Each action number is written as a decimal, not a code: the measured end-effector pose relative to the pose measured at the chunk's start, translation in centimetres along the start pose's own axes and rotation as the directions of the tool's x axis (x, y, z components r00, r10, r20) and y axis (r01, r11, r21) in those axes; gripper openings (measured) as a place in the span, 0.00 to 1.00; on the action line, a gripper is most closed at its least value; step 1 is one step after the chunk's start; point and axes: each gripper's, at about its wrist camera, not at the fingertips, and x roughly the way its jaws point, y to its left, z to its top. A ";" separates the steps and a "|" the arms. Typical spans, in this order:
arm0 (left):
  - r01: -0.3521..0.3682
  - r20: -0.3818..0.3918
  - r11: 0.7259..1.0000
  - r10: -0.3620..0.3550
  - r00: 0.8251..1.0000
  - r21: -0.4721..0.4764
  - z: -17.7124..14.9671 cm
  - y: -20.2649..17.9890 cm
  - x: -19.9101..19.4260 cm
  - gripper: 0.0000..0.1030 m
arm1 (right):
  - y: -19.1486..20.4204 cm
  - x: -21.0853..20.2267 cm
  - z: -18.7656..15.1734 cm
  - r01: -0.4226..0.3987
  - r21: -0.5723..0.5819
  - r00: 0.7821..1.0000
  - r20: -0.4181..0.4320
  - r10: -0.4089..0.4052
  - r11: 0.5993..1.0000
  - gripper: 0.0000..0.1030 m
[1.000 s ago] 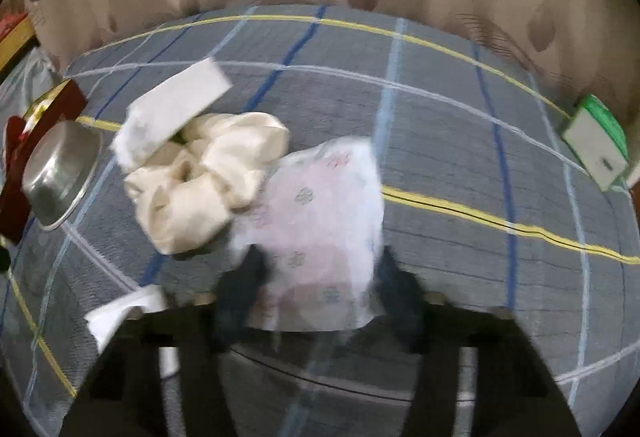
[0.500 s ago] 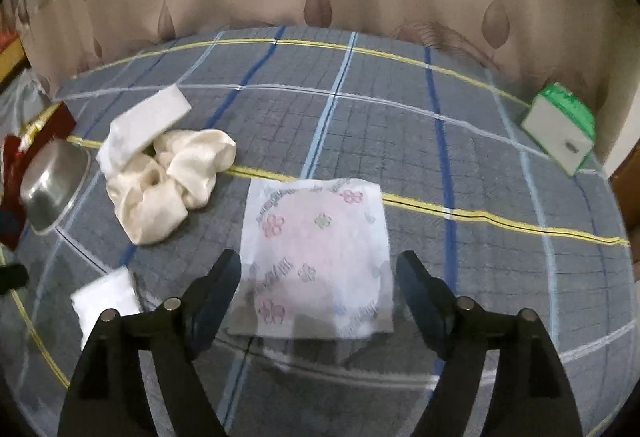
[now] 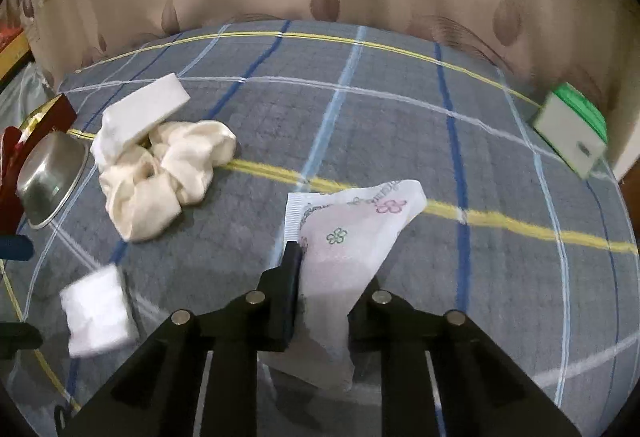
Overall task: Organize soft objects
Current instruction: 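Grasp the white tissue with the left gripper while the right gripper holds the pad, then carry the white tissue into the gold tin and open the left gripper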
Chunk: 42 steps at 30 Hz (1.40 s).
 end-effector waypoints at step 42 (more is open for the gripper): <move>-0.020 -0.091 1.000 0.019 0.996 0.000 -0.6 -0.7 2.6 0.16 | -3.1 -3.1 -4.8 0.016 0.134 0.998 0.059 -0.024 0.991 0.16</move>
